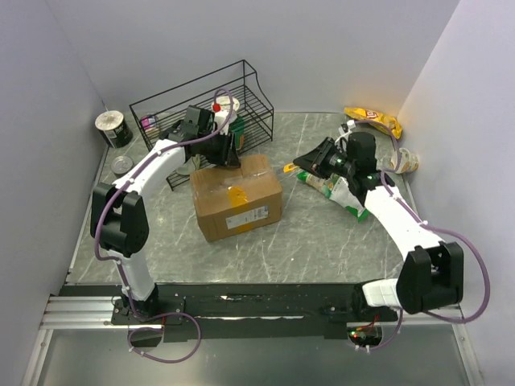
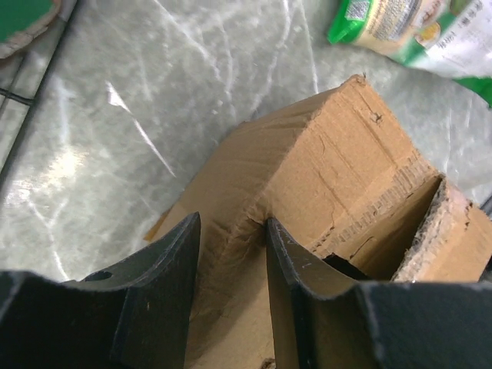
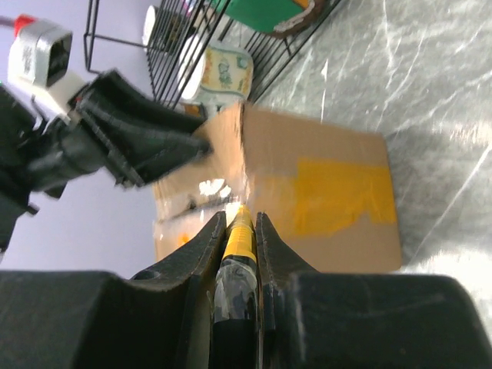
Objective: Unpack the express box
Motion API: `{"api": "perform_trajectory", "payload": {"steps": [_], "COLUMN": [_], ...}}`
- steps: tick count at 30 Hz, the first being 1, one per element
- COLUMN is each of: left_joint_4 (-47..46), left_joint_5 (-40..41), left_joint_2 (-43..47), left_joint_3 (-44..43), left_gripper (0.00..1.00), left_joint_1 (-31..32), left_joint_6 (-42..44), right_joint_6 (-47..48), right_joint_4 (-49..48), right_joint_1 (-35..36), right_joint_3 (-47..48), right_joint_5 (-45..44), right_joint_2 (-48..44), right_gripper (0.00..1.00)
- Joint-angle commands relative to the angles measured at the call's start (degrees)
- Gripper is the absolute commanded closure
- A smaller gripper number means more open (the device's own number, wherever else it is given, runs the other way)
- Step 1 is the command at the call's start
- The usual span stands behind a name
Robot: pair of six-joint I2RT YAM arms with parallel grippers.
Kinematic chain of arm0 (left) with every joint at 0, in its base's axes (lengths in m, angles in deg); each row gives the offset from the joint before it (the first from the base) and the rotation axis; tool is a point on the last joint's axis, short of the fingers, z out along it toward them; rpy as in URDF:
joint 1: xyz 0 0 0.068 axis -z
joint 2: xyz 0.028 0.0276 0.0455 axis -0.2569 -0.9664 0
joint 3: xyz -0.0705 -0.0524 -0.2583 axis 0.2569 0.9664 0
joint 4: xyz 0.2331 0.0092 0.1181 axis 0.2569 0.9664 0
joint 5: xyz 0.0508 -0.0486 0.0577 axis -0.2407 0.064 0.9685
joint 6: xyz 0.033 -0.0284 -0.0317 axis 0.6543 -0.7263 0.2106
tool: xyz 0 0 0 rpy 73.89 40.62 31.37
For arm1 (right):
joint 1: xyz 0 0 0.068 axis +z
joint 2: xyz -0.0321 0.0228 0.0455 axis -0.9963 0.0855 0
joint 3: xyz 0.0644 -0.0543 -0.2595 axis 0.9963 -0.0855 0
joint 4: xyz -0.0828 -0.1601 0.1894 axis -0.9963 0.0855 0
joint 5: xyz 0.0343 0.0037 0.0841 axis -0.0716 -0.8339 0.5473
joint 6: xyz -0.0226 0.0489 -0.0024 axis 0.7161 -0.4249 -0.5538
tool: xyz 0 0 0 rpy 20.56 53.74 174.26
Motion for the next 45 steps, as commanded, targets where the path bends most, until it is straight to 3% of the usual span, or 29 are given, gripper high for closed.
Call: {"api": "perform_trajectory", "payload": {"steps": [1,7,11,16,22,32,45], "left_joint_4": [-2.67,-2.76,-2.41,-2.15,-1.79,-1.88,-1.62], "left_joint_5": [14.97,14.36,8.91,1.27,0.73,0.29,0.55], "left_joint_2": [-0.52,-0.44,0.27,1.50,1.59,0.27,-0.96], "left_joint_3": [1.70,1.62,2.66,4.95,4.87,3.64,2.32], "left_gripper": [0.99,0.99,0.99,0.99,0.99,0.99,0.99], "left_joint_1": [-1.22,-1.05,-0.26,0.98,1.50,1.86,1.94], "left_joint_6": [-0.06,0.47,3.01,5.56,4.87,4.16,3.90], "right_joint_6": [-0.23,2.06,7.24,5.41,-1.36,-8.74,-6.11], "right_joint_4": [5.28,9.41,6.79,-13.37,-26.78,-32.86,-30.67], "right_joint_1": [-0.61,-2.80,-7.37,-9.31,-8.43,-5.62,-3.69], "right_joint_3": [-0.35,1.59,3.08,2.12,4.75,9.58,10.73], "right_joint_5": [5.82,6.79,6.44,9.51,11.53,11.89,9.78], "right_joint_2": [-5.90,-7.31,-6.88,0.39,11.30,20.19,22.39], "right_gripper": [1.00,1.00,1.00,1.00,1.00,1.00,1.00]}}
